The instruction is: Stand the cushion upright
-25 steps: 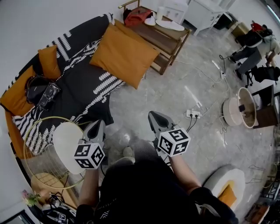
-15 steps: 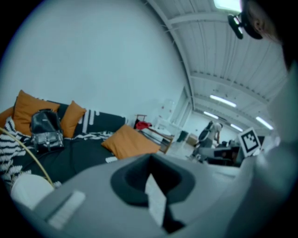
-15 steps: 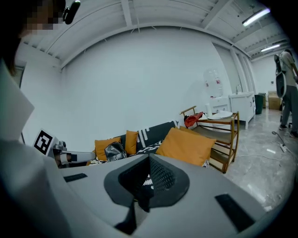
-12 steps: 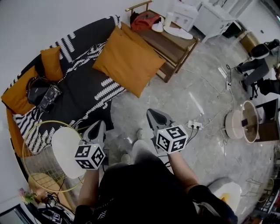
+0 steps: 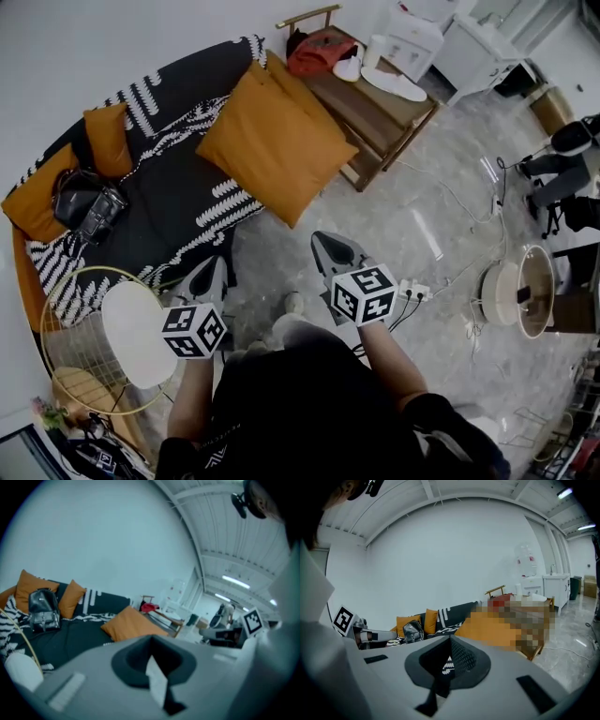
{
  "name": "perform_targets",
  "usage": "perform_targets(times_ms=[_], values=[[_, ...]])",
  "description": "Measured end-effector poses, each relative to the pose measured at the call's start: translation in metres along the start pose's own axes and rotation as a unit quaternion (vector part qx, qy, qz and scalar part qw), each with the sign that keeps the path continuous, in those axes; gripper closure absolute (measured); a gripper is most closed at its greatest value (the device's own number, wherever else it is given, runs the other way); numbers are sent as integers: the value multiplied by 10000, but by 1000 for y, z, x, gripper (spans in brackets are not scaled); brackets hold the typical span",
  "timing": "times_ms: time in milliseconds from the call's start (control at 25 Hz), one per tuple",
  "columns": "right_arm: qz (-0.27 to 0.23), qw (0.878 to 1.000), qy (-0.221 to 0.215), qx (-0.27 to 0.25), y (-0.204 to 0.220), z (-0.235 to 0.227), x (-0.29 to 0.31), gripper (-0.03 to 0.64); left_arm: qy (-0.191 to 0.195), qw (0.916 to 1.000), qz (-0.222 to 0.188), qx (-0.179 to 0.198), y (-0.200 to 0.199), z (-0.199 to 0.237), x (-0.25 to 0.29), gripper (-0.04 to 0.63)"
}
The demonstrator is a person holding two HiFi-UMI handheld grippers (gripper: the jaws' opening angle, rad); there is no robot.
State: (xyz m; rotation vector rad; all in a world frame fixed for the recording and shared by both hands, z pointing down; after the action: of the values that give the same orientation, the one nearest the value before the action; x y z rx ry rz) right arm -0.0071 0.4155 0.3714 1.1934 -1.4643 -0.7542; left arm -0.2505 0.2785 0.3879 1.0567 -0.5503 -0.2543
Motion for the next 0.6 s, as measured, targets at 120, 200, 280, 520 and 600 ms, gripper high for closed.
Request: perform_targets(times_ms=[120,200,280,520,600], values=[[95,9999,-107,-34,-5,-17,9,623,-46,10000,45,-58,-1,-5,16,588],[152,9996,-210,-56,-8,-27,14,623,-77,9999,76,-79,-1,-10,26,588],[200,9993,-305,-82,-10,-36,18,623,-139,9998,105,-87,-1,-14,35,589],[303,9986,-404,-137,-14,-60,38,623,-281,9992,235,-173,2,-19,60,588],[338,9985,-412,-108,-14,-66,44,623,-339,9988,292,-198,4,-18,65,588]])
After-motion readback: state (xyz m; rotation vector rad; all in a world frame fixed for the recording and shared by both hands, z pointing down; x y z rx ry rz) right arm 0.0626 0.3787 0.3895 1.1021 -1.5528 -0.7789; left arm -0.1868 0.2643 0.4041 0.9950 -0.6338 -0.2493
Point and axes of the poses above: the fingertips, and each gripper's own axes: x forward along the fingers, z to its left, y out of its underside, the point moved 9 cm from there along -x, backward along the fingers, and after that the axes turned 6 degrees about -z, right-handed, at the moved point
